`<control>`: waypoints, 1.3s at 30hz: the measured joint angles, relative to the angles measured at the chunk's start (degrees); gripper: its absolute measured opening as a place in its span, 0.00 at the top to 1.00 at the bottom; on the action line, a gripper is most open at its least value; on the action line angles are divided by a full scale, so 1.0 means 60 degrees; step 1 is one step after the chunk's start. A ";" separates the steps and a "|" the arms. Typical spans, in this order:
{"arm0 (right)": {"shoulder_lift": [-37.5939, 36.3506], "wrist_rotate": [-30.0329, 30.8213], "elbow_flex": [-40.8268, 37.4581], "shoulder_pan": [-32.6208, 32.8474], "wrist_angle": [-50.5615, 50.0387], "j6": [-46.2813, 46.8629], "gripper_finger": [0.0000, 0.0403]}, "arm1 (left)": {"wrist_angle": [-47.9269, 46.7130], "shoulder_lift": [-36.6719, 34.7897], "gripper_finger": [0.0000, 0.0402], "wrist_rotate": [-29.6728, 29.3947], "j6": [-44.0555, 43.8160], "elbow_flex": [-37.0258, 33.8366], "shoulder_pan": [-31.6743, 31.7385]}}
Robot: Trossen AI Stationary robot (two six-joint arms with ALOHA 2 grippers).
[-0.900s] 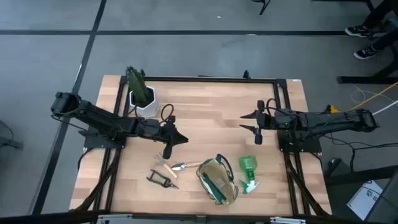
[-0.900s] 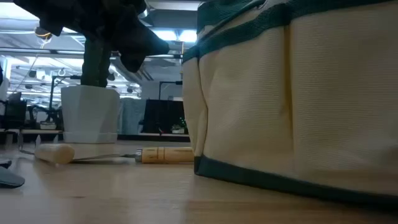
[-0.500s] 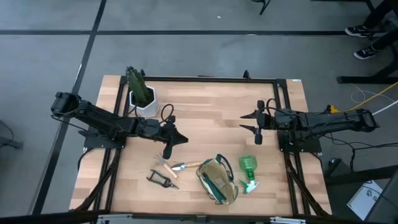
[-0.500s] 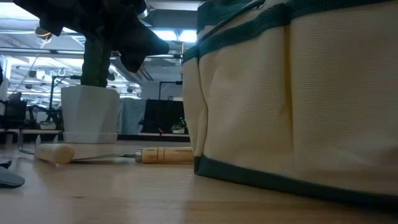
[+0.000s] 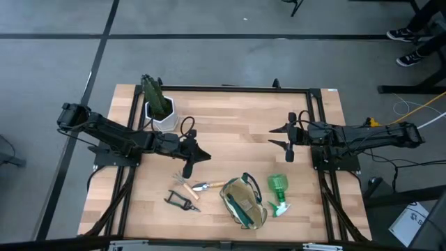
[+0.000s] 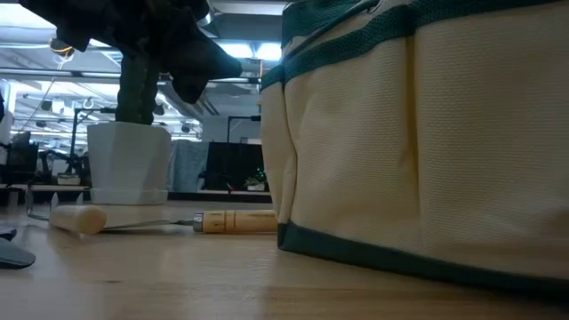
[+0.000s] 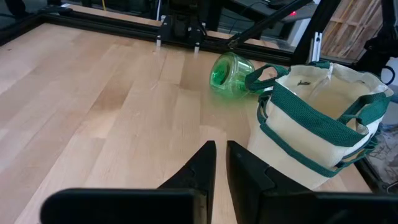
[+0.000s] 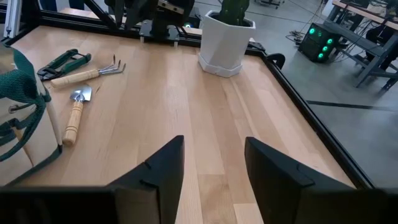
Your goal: Pick & Place Garden tools in Gardening bag
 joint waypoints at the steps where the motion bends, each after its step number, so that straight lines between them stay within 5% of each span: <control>1: 0.0000 0.0000 0.0003 -0.0003 0.0001 -0.0003 0.58 | 0.0002 0.0000 0.92 0.0000 0.0000 0.0001 0.0000; 12: 0.0000 -0.0004 0.0003 -0.0003 0.0000 -0.0003 0.58 | -0.0097 -0.0002 0.92 0.0168 0.0405 0.0002 0.0003; 22: 0.0000 -0.0004 0.0003 -0.0001 0.0004 -0.0003 0.58 | -0.0715 -0.0112 0.92 0.3537 0.2578 -0.0001 0.0528; 39: 0.0103 -0.1451 0.0001 0.0087 0.2035 0.1845 0.58 | -0.0650 -0.0112 0.92 0.3512 0.2584 -0.0001 0.0393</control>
